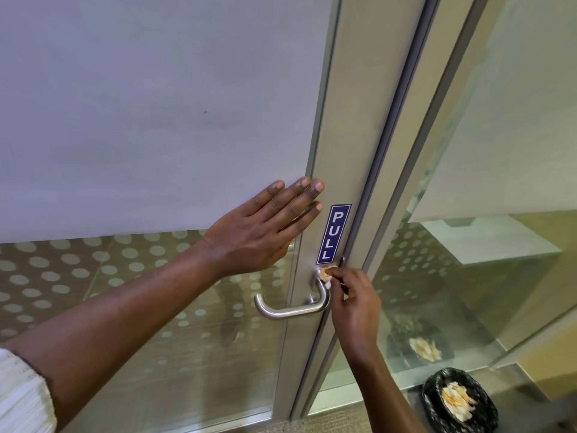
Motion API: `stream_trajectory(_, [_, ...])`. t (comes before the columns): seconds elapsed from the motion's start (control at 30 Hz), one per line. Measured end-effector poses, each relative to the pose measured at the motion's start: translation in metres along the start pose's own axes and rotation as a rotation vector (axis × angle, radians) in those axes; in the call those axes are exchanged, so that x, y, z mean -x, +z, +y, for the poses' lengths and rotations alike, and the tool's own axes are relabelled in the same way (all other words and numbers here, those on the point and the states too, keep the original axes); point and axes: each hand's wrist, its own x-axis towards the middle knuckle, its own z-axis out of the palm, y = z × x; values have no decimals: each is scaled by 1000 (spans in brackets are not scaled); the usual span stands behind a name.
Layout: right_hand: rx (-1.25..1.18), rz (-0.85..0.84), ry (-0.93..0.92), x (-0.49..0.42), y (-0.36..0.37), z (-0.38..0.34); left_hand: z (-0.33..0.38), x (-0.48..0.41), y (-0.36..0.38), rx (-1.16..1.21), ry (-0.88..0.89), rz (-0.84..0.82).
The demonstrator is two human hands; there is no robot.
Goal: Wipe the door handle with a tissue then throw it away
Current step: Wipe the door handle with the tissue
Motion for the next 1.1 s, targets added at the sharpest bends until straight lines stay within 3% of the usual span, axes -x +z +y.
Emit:
stream_trajectory(0.37, [60,-73,-26,-5,-6,-17,0,-1,-3,-4,6,-22])
stream_trajectory(0.57, [108,-203,4,-12,-13,-19,-1,-4,-10,-4,12,-25])
stream_trajectory(0.77, [8,-225,174,-3,-26,-12,-1,-2,-10,-8,18,-51])
stream_trajectory(0.9, [-154,-192,417,-7,-20,-12,-1,-2,-7,-22,18,-41])
stream_trajectory(1.1, [-673,-82,764,28,-19,-15,-1,-1,-3,-30,15,-35])
